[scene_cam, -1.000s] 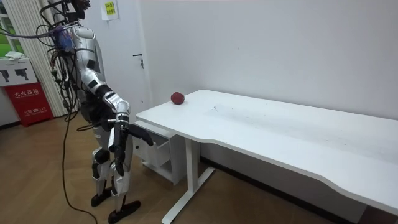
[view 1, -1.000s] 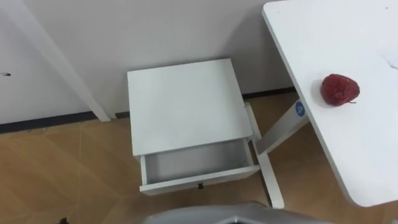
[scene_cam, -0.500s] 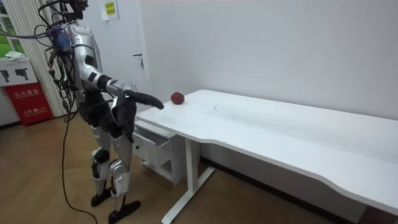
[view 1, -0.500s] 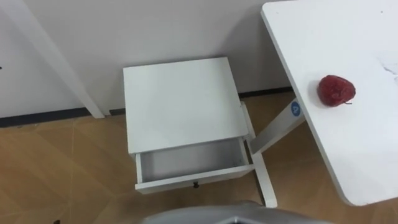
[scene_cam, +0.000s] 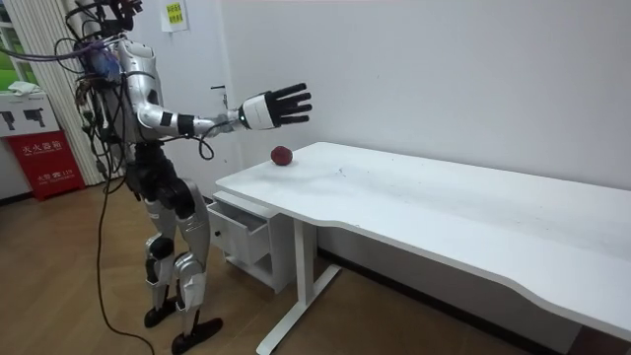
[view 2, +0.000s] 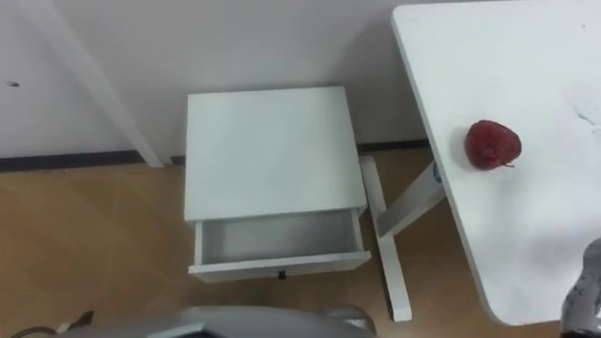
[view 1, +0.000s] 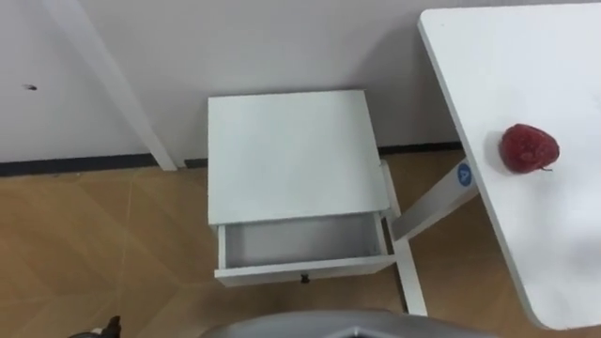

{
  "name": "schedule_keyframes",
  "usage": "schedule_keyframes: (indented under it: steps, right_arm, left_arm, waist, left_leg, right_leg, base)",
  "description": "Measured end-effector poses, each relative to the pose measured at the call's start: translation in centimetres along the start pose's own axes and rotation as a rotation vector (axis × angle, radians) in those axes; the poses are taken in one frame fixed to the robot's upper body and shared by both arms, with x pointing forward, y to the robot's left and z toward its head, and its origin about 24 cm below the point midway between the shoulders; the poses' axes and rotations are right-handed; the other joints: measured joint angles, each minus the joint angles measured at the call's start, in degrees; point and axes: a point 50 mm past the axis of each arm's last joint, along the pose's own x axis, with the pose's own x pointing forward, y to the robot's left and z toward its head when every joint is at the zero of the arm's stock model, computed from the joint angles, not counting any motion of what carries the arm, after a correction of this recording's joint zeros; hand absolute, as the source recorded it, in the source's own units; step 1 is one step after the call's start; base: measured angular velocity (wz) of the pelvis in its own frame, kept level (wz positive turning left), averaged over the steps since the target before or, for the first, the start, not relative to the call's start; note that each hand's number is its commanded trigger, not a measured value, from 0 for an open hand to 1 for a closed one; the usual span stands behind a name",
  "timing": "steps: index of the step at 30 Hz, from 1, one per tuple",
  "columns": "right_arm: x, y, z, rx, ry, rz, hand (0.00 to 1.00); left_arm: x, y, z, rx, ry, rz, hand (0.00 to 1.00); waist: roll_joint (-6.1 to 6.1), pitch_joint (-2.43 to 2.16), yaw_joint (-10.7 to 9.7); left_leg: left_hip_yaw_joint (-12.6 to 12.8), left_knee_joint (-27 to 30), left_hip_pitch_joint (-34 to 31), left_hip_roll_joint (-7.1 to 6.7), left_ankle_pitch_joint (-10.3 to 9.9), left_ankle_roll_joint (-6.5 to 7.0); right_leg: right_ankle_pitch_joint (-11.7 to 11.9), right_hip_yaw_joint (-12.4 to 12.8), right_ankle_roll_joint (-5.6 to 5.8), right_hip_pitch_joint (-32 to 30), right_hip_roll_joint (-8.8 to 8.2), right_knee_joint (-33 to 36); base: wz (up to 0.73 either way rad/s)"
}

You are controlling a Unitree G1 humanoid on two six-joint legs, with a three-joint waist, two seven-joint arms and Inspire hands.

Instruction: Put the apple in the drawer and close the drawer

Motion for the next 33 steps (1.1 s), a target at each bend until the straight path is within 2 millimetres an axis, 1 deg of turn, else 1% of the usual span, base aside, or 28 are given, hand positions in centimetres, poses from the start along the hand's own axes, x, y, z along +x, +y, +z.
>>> schedule_keyframes:
  steps: [1, 2, 3, 5, 7, 9, 12, 16, 20, 23, 29, 33]
  right_arm:
    - [-0.7, 1.0, -0.3, -0.005, 0.018, 0.073, 0.0]
    - [-1.4, 1.8, -0.6, -0.02, 0.038, 0.149, 0.0]
    - [-1.7, 2.2, -0.8, -0.024, 0.047, 0.185, 0.0]
    - [-2.2, 3.3, -1.0, -0.038, 0.067, 0.293, 0.0]
    - [-2.5, 4.0, -1.0, -0.056, 0.054, 0.361, 0.0]
    - [-2.7, 4.3, -1.0, -0.074, 0.044, 0.424, 0.0]
    - [-3.0, 4.8, -1.2, -0.101, 0.06, 0.51, 0.0]
    - [-4.0, 5.5, -1.9, -0.125, 0.105, 0.619, 0.0]
    - [-4.8, 6.0, -2.3, -0.135, 0.128, 0.69, 0.0]
    - [-4.9, 6.0, -2.5, -0.17, 0.127, 0.706, 0.0]
    - [-5.0, 5.8, -3.2, -0.205, 0.153, 0.718, 0.0]
    - [-5.0, 5.7, -3.2, -0.212, 0.153, 0.719, 0.0]
  left_arm:
    - [0.0, -0.2, 0.0, 0.012, 0.005, -0.009, 0.0]
    - [0.0, -0.2, 0.0, 0.021, 0.007, -0.02, 0.0]
    - [0.0, -0.3, 0.1, 0.03, 0.006, -0.026, 0.0]
    - [0.1, -0.3, 0.7, 0.032, -0.01, -0.041, 0.0]
    - [0.2, -0.3, 1.0, 0.035, -0.018, -0.043, 0.0]
    - [0.2, -0.2, 1.2, 0.047, -0.028, -0.041, 0.0]
    - [0.2, -0.2, 1.2, 0.052, -0.02, -0.041, 0.0]
    - [0.1, -0.1, 1.2, 0.053, -0.019, -0.032, 0.0]
    - [0.1, -0.1, 1.3, 0.052, -0.023, -0.024, 0.0]
    - [0.1, -0.1, 1.1, 0.053, -0.018, -0.025, 0.0]
    - [0.0, -0.2, 0.8, 0.054, -0.009, -0.025, 0.0]
    - [0.0, -0.2, 0.7, 0.055, -0.005, -0.022, 0.0]
  waist:
    - [0.03, 0.04, 0.1]
    - [0.18, -0.04, 0.0]
    - [0.17, -0.02, 0.1]
    - [0.24, -0.08, 1.2]
    - [0.17, -0.15, 1.4]
    - [-0.05, -0.08, 1.9]
    - [-0.21, -0.08, 2.4]
    - [0.02, -0.08, 2.4]
    - [0.55, -0.24, 2.5]
    - [0.79, -0.2, 2.6]
    - [0.83, -0.19, 2.5]
    - [0.89, -0.18, 2.5]
  left_leg:
    - [0.0, 0.0, -0.1, 0.01, 0.0, -0.01]
    - [-0.1, 0.1, -0.3, 0.01, 0.0, -0.02]
    - [-0.2, 0.1, -0.4, 0.0, 0.0, -0.01]
    - [-0.3, 0.1, -0.7, -0.07, 0.0, 0.0]
    - [-0.5, 0.0, -0.8, -0.06, 0.0, 0.0]
    - [-0.7, 0.0, -0.8, -0.04, 0.0, 0.0]
    - [-0.8, 0.0, -0.9, -0.06, 0.0, 0.0]
    - [-0.7, 0.0, -0.8, -0.17, 0.0, 0.0]
    - [-0.5, -0.5, -0.3, -0.14, 0.0, -0.01]
    - [-0.2, -1.0, 0.3, -0.13, 0.1, -0.02]
    - [0.0, -1.0, 0.4, -0.13, 0.1, -0.02]
    - [0.0, -1.0, 0.4, -0.12, 0.1, -0.02]
  right_leg:
    - [0.0, -0.2, 0.0, -0.1, -0.03, 0.0]
    - [0.0, -0.8, 0.0, 0.0, -0.11, -0.1]
    - [0.0, -1.3, 0.01, -0.1, -0.15, -0.1]
    - [0.0, -1.3, 0.01, -0.3, -0.2, -0.1]
    - [0.0, -2.0, 0.01, -0.1, -0.27, -0.1]
    - [0.0, -2.8, 0.01, -0.1, -0.29, -0.2]
    - [0.0, -3.1, 0.01, 0.2, -0.3, -0.3]
    - [0.0, -3.3, 0.03, 0.7, -0.34, -1.1]
    - [0.0, -3.2, 0.06, 0.9, -0.31, -1.2]
    - [0.0, -3.0, 0.06, 1.1, -0.29, -1.2]
    - [0.0, -2.9, 0.07, 1.2, -0.32, -1.2]
    - [0.0, -2.9, 0.07, 1.2, -0.31, -1.2]
  base:
    - [0.09]
    - [0.12]
    - [0.14]
    - [0.05]
    - [0.1]
    - [0.09]
    - [0.06]
    - [0.02]
    - [0.0]
    - [-0.06]
    - [0.0]
    - [0.0]
